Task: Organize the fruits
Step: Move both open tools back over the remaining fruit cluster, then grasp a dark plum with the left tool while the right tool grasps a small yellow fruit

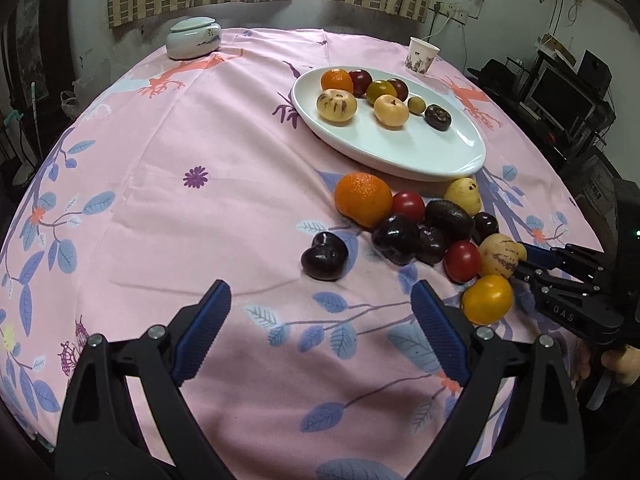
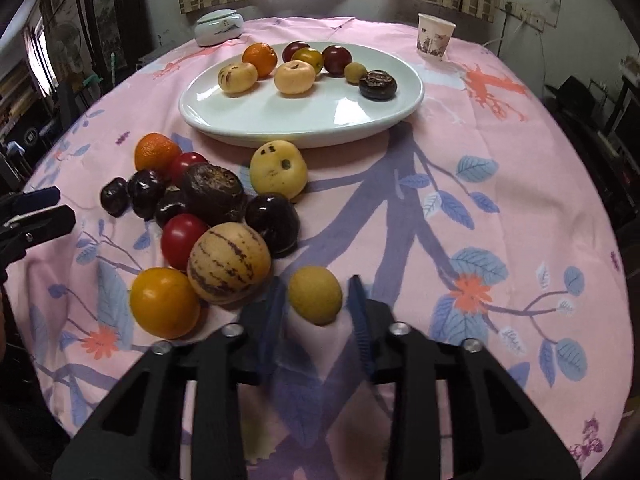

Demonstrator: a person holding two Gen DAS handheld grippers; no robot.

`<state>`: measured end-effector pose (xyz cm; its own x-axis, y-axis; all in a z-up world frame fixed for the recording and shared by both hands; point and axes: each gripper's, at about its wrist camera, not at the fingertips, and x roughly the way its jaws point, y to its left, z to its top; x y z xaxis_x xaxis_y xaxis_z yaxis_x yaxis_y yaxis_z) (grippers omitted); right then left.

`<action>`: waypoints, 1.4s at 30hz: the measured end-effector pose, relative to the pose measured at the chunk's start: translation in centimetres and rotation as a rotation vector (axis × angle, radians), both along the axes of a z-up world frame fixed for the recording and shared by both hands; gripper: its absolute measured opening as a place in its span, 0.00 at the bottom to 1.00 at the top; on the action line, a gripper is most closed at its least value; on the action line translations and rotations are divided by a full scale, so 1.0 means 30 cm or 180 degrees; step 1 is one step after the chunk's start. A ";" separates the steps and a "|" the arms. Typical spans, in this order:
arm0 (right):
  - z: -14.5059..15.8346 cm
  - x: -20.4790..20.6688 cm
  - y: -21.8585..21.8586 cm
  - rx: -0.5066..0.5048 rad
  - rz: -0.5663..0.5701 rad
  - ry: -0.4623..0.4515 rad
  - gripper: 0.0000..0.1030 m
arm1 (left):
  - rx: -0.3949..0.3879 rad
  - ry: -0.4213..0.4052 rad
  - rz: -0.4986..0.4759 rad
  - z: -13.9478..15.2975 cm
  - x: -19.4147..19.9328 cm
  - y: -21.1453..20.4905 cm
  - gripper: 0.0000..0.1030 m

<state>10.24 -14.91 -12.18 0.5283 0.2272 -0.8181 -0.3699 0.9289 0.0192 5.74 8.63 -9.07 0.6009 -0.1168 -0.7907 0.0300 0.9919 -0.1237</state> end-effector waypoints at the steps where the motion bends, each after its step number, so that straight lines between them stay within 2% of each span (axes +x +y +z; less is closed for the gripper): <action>1: 0.004 0.002 -0.007 0.0083 -0.0010 0.0058 0.25 | 0.0004 0.0034 0.0006 -0.011 0.008 0.002 0.90; 2: 0.011 -0.001 -0.018 0.0180 -0.0042 0.0100 0.25 | 0.0003 0.0058 0.0014 -0.019 0.016 0.004 0.90; 5: 0.036 -0.023 -0.039 0.0118 -0.0173 0.0043 0.25 | 0.0018 0.0111 0.0065 -0.045 0.041 0.018 0.90; 10: 0.058 -0.036 -0.103 0.0392 -0.0320 0.0131 0.25 | -0.0019 0.0127 0.0123 -0.076 0.082 0.024 0.87; 12: 0.059 -0.037 -0.111 0.0462 -0.0329 0.0164 0.25 | -0.0015 0.0146 0.0127 -0.091 0.104 0.017 0.71; 14: 0.061 -0.041 -0.113 0.0551 -0.0315 0.0201 0.25 | 0.0124 0.0076 0.0120 -0.096 0.117 -0.001 0.55; 15: 0.064 -0.043 -0.111 0.0584 -0.0302 0.0211 0.25 | 0.0137 0.0060 0.0064 -0.097 0.122 -0.010 0.52; 16: 0.067 -0.047 -0.109 0.0608 -0.0291 0.0217 0.25 | 0.0139 0.0049 0.0027 -0.096 0.124 -0.018 0.38; 17: 0.072 -0.051 -0.106 0.0622 -0.0284 0.0213 0.25 | 0.0027 0.0062 -0.0027 -0.094 0.125 -0.019 0.27; 34: 0.117 -0.080 -0.088 0.0687 -0.0235 0.0120 0.25 | -0.0169 -0.0175 -0.0218 0.056 0.013 -0.053 0.27; 42: 0.121 -0.075 -0.092 0.0709 -0.0247 0.0119 0.25 | -0.0163 -0.0181 -0.0269 0.094 0.034 -0.060 0.27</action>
